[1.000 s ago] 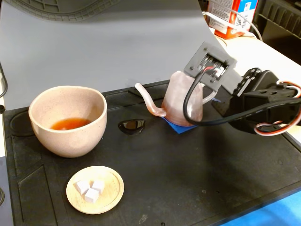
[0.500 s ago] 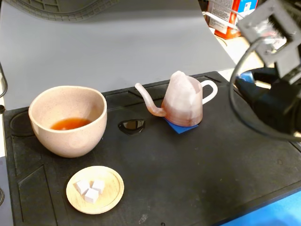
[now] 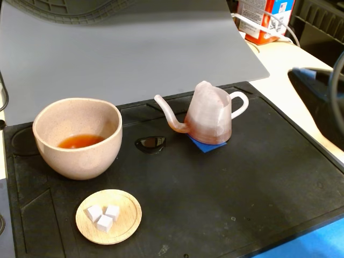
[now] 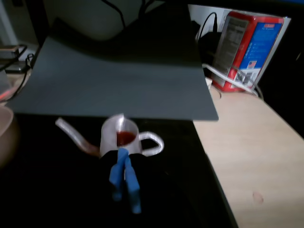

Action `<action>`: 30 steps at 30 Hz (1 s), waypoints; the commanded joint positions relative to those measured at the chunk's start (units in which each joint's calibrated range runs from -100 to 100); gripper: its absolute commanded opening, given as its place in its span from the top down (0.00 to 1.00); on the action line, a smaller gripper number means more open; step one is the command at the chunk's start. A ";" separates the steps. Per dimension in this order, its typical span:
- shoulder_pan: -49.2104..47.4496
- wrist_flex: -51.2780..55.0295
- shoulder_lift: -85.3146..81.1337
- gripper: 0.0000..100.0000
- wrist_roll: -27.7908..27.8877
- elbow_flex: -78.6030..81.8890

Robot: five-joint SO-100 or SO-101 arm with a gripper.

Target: Pick up a kettle and pour liquid into a cup.

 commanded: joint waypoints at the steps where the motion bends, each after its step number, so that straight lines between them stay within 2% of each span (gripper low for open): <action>1: -0.21 7.93 -6.26 0.99 -0.12 -0.14; 6: -0.21 26.43 -17.69 0.99 -0.17 0.22; 11: 0.02 37.07 -25.63 0.99 -0.23 1.86; 14: -0.06 44.16 -28.61 0.99 -3.17 1.86; 22: 0.47 64.65 -33.31 0.99 -4.53 1.77; 24: 0.47 74.51 -33.31 1.00 -4.37 1.77; 30: 0.47 84.97 -33.22 1.00 -4.06 1.77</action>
